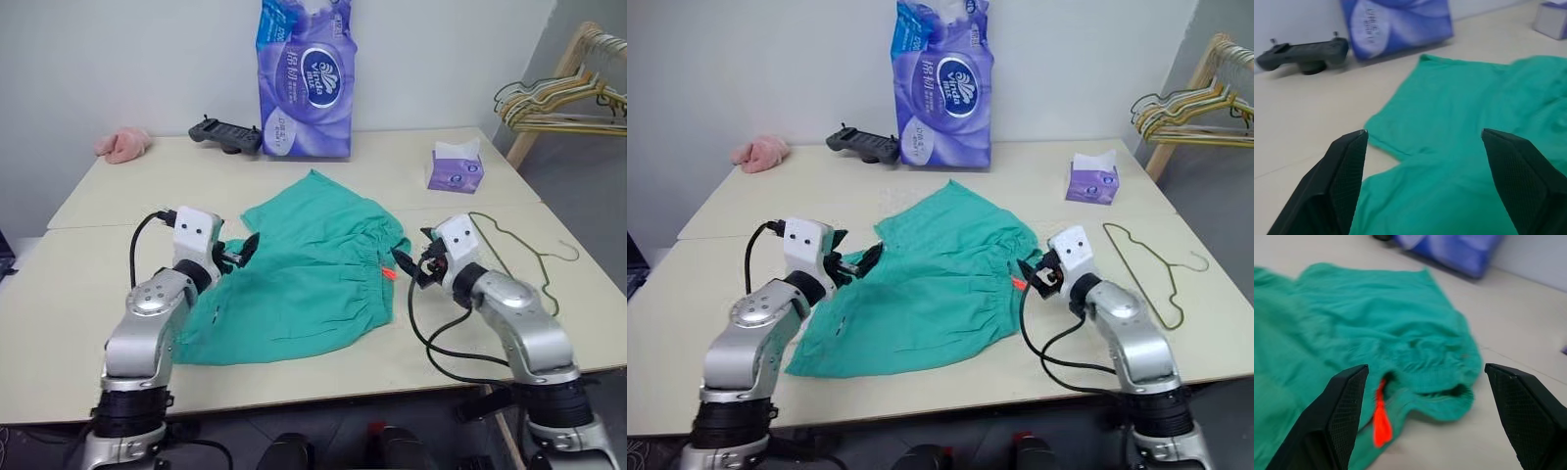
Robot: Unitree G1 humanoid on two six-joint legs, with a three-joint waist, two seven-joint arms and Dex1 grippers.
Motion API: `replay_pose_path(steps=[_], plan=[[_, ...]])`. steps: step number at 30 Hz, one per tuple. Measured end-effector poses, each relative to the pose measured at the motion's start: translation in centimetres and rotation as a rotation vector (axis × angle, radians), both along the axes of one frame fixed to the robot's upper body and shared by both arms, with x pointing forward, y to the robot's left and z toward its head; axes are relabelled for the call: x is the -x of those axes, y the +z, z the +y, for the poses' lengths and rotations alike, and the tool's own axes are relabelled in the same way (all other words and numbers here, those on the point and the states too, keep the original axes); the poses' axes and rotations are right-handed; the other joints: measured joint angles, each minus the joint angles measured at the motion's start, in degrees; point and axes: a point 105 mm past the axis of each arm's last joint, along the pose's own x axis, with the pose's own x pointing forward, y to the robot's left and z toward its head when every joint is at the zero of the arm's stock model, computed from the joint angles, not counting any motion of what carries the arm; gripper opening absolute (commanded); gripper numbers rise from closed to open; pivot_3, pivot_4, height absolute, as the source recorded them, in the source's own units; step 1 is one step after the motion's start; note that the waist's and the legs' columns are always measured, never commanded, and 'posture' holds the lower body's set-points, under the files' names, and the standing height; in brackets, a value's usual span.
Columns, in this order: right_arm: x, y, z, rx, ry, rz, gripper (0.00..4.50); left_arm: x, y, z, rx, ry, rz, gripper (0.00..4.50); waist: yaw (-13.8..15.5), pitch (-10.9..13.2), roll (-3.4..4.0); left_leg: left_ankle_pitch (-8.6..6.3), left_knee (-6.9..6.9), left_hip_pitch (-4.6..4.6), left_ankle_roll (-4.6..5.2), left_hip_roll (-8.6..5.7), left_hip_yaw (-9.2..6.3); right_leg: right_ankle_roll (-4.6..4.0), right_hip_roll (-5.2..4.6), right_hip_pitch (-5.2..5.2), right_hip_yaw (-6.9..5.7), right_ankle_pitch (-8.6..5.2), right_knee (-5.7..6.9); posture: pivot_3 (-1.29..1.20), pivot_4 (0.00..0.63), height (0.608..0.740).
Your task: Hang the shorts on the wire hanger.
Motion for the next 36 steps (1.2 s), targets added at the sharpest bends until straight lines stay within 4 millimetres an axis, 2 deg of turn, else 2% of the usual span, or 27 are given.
replay_pose_path(steps=[3, 5, 8, 10, 12, 14, 16, 19, 23, 31, 36], plan=[[3.0, 0.3, 1.0, 0.125, 0.274, -0.001, 4.07, 2.7, -0.5, 0.0, -0.079, -0.173, 0.072, 3.94, -0.1, 0.3, 0.14, -0.02, -0.03, 0.00, 0.04, 0.07, 0.03, -0.01, 0.00, 0.02, -0.02, -0.03, -0.09, 0.09, 0.111, 0.740], [5.6, -0.9, 0.4, 0.245, 0.450, 0.033, 4.07, 5.2, -1.8, 1.4, -0.145, -0.246, 0.165, 3.94, -0.3, 0.5, 0.32, -0.11, -0.10, 0.07, 0.19, 0.23, 0.04, -0.01, 0.03, 0.24, -0.11, -0.04, -0.41, 0.09, 0.111, 0.740], [7.8, -2.0, 1.0, 0.328, 0.641, 0.029, 4.07, 8.2, -3.2, 3.5, -0.292, -0.347, 0.239, 3.94, -0.4, 1.2, 0.30, -0.17, -0.09, 0.38, 0.28, 0.58, 0.18, -0.14, 0.17, 0.67, -0.14, -0.09, -0.67, 0.12, 0.140, 0.740], [8.3, -2.6, 1.2, 0.352, 0.702, 0.025, 4.07, 9.3, -3.5, 5.7, -0.383, -0.374, 0.276, 3.94, -0.2, 2.0, 0.20, -0.18, -0.10, 0.55, 0.30, 0.63, 0.16, -0.29, 0.19, 0.81, -0.16, -0.41, -0.64, 0.13, 0.144, 0.740], [8.3, -3.0, 1.4, 0.360, 0.728, 0.019, 4.07, 9.8, -2.7, 7.4, -0.438, -0.381, 0.282, 3.94, 0.2, 2.4, 0.19, -0.18, -0.09, 0.54, 0.30, 0.69, 0.12, -0.42, 0.23, 0.81, -0.21, -0.46, -0.62, 0.15, 0.146, 0.740], [8.3, -3.1, 1.9, 0.374, 0.759, -0.004, 4.07, 10.2, -1.8, 8.1, -0.486, -0.414, 0.277, 3.94, 0.6, 2.7, 0.19, -0.18, -0.09, 0.50, 0.30, 0.69, 0.03, -0.20, 0.22, 0.82, -0.30, -0.32, -0.64, 0.17, 0.148, 0.740], [7.9, -2.9, 2.6, 0.372, 0.779, -0.041, 4.07, 11.0, -1.5, 8.1, -0.512, -0.468, 0.285, 3.94, 0.7, 3.1, 0.21, -0.18, -0.09, 0.49, 0.30, 0.69, 0.02, -0.37, 0.20, 0.81, -0.30, -0.20, -0.63, 0.19, 0.150, 0.740], [6.2, -3.2, 3.7, 0.402, 0.768, -0.110, 4.07, 12.5, -2.2, 7.8, -0.556, -0.574, 0.308, 3.94, 0.6, 3.5, 0.15, -0.18, -0.11, 0.49, 0.30, 0.71, 0.04, -0.49, 0.22, 0.76, -0.29, -0.14, -0.61, 0.20, 0.152, 0.740], [4.8, -3.6, 4.0, 0.433, 0.749, -0.161, 4.07, 12.9, -2.4, 7.7, -0.611, -0.624, 0.293, 3.94, 0.7, 3.8, 0.17, -0.18, -0.13, 0.44, 0.29, 0.73, -0.08, -0.52, 0.23, 0.75, -0.41, -0.15, -0.60, 0.20, 0.158, 0.740], [5.2, -4.1, 4.0, 0.435, 0.780, -0.152, 4.07, 11.9, -3.1, 8.3, -0.643, -0.590, 0.265, 3.94, 1.6, 4.0, 0.22, -0.18, -0.12, 0.38, 0.30, 0.73, -0.12, -0.51, 0.25, 0.72, -0.46, -0.15, -0.61, 0.18, 0.163, 0.740], [5.4, -4.4, 4.2, 0.431, 0.785, -0.152, 4.07, 11.0, -3.8, 9.4, -0.642, -0.518, 0.255, 3.94, 1.6, 4.0, 0.28, -0.18, -0.12, 0.42, 0.30, 0.81, -0.11, -0.52, 0.37, 0.72, -0.45, -0.15, -0.56, 0.17, 0.162, 0.740]])
